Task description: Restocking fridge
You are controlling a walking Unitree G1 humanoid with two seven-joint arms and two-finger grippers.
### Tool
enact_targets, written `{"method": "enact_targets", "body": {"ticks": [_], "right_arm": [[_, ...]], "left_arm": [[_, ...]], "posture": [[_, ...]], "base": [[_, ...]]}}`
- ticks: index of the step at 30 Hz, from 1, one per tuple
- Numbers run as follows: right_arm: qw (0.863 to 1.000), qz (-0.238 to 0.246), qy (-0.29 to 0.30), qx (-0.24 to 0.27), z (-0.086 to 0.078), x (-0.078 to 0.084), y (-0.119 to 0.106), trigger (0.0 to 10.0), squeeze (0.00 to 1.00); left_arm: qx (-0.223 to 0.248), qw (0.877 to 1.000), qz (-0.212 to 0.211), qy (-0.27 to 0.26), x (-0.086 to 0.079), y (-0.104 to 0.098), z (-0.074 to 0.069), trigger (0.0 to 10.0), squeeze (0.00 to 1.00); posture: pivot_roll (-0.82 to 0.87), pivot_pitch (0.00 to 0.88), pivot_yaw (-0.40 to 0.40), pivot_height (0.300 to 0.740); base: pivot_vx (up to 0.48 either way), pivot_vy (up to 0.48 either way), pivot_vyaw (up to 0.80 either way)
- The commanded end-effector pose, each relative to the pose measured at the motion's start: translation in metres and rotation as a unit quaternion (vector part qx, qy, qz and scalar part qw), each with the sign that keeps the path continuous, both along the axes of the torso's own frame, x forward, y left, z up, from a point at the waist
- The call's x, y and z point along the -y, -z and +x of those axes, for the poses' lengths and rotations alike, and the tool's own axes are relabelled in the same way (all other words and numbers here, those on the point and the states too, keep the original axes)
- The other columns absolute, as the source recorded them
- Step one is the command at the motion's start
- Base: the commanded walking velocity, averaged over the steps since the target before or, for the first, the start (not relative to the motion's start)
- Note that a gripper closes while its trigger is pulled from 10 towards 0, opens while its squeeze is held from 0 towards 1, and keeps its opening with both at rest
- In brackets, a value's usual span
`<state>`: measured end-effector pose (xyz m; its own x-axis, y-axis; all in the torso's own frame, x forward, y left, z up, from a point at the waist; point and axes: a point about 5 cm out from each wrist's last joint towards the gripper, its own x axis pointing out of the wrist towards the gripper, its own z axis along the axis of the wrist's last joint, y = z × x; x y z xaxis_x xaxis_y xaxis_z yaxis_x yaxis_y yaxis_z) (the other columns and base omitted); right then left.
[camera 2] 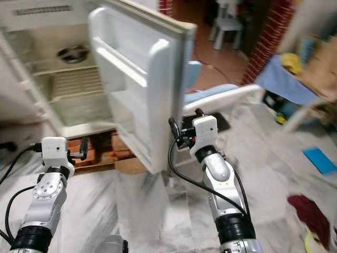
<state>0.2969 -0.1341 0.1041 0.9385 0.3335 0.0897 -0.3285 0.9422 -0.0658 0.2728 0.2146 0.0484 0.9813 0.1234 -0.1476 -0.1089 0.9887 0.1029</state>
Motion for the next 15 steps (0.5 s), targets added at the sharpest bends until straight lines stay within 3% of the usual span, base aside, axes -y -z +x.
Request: {"method": "enact_targets", "body": {"ticks": [1,5,9,15], "right_arm": [[1.000,0.004,0.014,0.005,0.000,0.006,-0.001,10.0,0.00],[0.999,0.011,0.036,0.006,-0.005,0.006,0.001,10.0,0.00],[0.998,0.023,0.059,0.003,-0.012,0.009,0.004,10.0,0.00],[0.997,0.018,0.070,-0.004,-0.021,0.013,0.010,10.0,0.00]], "left_arm": [[0.005,1.000,0.003,0.005,0.000,-0.003,0.000,10.0,0.00],[0.007,1.000,-0.005,0.014,0.004,-0.001,-0.006,10.0,0.00],[0.013,0.999,-0.001,0.040,0.016,0.001,-0.012,10.0,0.00],[0.010,0.999,-0.014,0.045,0.024,0.003,-0.015,10.0,0.00]], "posture": [[0.01,0.000,-0.030,0.740],[0.00,0.000,-0.017,0.740],[0.00,0.001,-0.020,0.740],[-0.01,0.000,-0.027,0.740]], "base": [[0.000,0.000,0.79],[0.000,0.000,0.79],[0.000,0.000,0.00],[0.307,-0.201,0.00]]}}
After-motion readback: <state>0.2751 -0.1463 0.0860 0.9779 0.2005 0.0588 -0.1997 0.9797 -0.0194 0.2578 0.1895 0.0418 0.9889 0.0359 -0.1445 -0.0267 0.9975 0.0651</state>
